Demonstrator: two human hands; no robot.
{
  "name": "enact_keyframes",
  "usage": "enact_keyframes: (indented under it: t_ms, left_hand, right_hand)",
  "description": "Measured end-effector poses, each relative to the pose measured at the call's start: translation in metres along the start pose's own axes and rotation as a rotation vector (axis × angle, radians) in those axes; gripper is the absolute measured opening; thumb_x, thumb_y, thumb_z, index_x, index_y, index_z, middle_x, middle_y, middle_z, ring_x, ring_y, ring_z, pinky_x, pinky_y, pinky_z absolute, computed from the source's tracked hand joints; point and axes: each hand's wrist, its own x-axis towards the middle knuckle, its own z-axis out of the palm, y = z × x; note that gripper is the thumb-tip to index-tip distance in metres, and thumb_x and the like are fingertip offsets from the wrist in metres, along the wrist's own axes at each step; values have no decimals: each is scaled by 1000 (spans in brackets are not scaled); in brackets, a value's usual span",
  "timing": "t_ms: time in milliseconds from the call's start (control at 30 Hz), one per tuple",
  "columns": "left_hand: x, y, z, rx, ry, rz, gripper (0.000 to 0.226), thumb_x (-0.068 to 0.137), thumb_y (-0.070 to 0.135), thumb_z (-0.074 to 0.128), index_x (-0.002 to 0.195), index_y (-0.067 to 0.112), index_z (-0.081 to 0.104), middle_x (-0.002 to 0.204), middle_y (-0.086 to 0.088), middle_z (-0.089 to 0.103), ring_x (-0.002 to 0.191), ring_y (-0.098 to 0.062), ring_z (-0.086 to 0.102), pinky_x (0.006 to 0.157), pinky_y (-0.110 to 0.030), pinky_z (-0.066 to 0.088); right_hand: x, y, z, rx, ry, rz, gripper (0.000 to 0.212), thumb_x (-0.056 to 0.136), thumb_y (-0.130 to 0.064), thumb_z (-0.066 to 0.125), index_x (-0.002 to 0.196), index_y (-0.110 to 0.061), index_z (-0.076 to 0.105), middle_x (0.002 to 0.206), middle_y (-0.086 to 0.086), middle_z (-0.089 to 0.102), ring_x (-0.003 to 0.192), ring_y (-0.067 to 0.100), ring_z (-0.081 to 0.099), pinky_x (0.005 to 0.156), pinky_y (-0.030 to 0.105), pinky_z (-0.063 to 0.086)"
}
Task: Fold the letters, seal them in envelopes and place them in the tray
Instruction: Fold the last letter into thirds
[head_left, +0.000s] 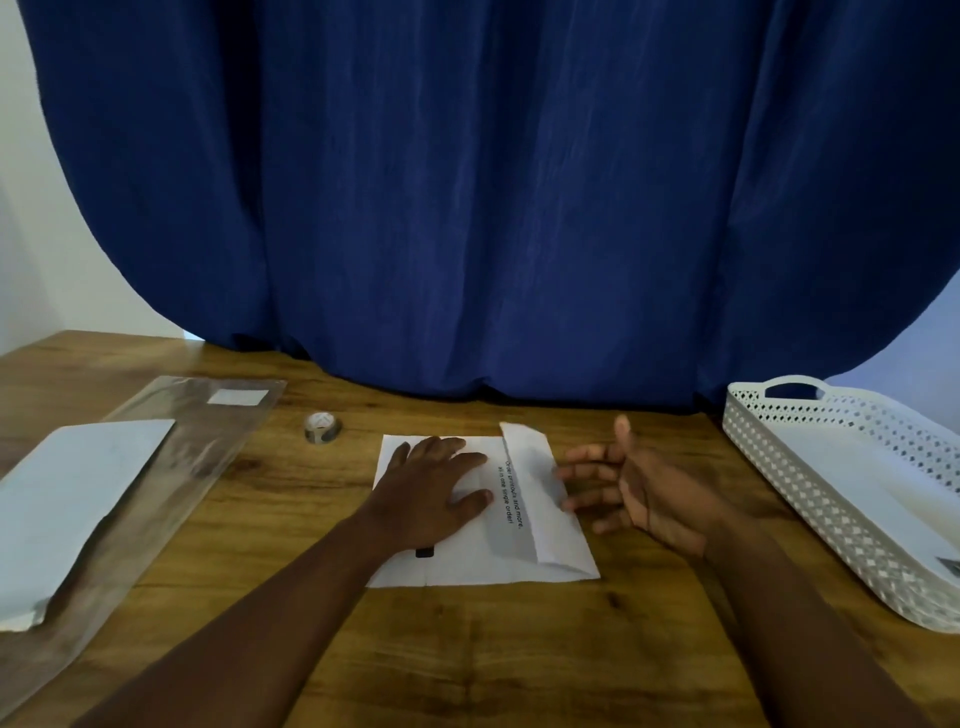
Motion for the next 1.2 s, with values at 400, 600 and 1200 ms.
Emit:
enact_keyframes:
  t_ms: [400,600,1200]
  left_hand:
    - [-1,1,2,10,12,3,57,99,67,40,152,46,39,167,1,29,155,-21,18,126,-51,12]
    - [2,0,3,29,-16,-10,59,98,66,41,153,46,36,169,1,25,156,-22,15,127,-53,10]
    - [0,7,-21,-858,354,-130,53,99,67,37,102,25,69,102,5,72,94,-3,65,90,-41,53]
  right_hand:
    - [9,18,60,-869,645,-123,71,58,-99,45,97,-41,59,99,-16,69,83,6,63,65,31,55]
    - [16,20,95,-1333,597,-43,115,58,-99,40,150,-30,29,141,1,56,119,25,61,86,40,55]
    - [6,-79,111,-558,417,-218,10,88,-23,70,82,-17,74,72,-2,76,65,15,74,51,23,55]
